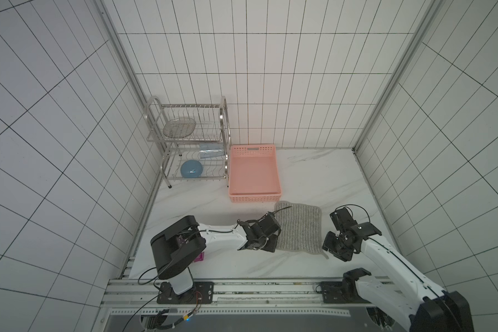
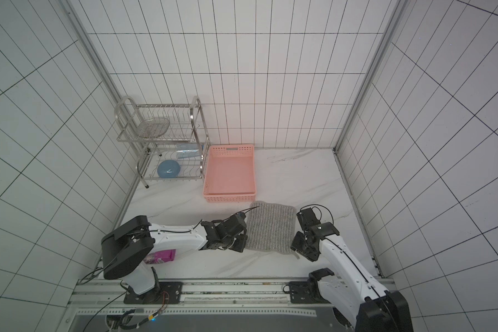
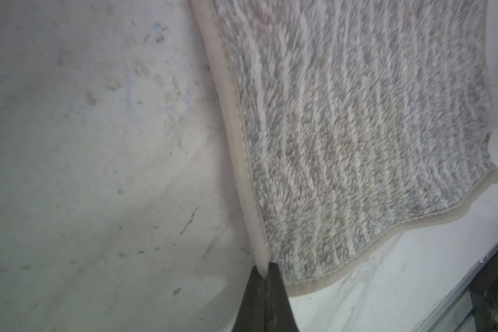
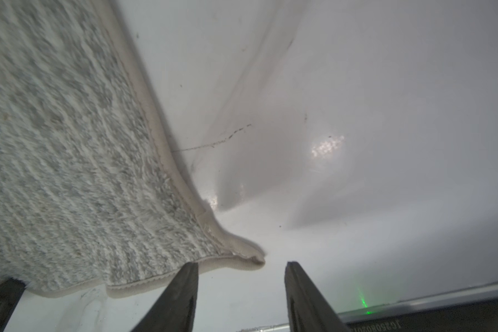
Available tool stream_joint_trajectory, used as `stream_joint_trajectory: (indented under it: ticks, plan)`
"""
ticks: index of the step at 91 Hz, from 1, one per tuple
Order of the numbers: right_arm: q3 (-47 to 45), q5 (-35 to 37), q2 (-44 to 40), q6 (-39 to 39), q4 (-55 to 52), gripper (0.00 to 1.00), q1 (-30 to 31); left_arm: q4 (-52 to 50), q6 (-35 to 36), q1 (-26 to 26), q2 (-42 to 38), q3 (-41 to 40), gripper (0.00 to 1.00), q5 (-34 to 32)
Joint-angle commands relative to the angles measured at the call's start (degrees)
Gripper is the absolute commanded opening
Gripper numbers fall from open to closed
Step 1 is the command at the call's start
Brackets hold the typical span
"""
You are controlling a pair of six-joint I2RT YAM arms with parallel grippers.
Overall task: Fold the square dishcloth
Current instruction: Fold the cleaning item at the center of the board.
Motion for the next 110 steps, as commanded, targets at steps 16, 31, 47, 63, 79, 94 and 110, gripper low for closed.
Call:
stream_joint_trajectory:
  ticks: [16, 31, 47, 63, 79, 94, 110]
  plan:
    - [1.4, -9.51, -0.18, -5.9, -2.86, 0.47, -0.14, -4.51, -1.7, 0.22, -6.99, -3.3, 0.0, 1.03]
    - [-0.16, -11.72, -0.84, -5.7, -3.93, 0.47, -0.04, -4.84, -2.21, 0.16, -7.12, -3.65, 0.0, 0.69]
    - [-2.56, -10.9, 0.54, -4.51, -2.83, 0.51, -0.03, -4.78, -2.1, 0.07, -6.4, -3.37, 0.0, 1.01]
    - [-2.47, -11.62, 1.39, -3.36, 0.07, 0.55, 0.36, -4.69, -1.88, -0.02, -5.42, -2.93, 0.0, 1.42]
    - [-2.1, -11.03, 4.25, -0.9, 3.31, 0.56, 3.05, -4.17, -1.7, -0.02, -5.05, -2.92, 0.0, 1.61]
    - [-1.94, -8.72, 6.2, 2.27, 4.1, 0.57, 5.3, -4.05, -1.7, -0.02, -5.3, -3.17, 0.0, 1.5]
    - [-2.39, -7.75, 4.82, 4.15, 3.66, 0.56, 5.74, -3.78, -1.69, -0.02, -5.81, -3.62, 0.0, 1.48]
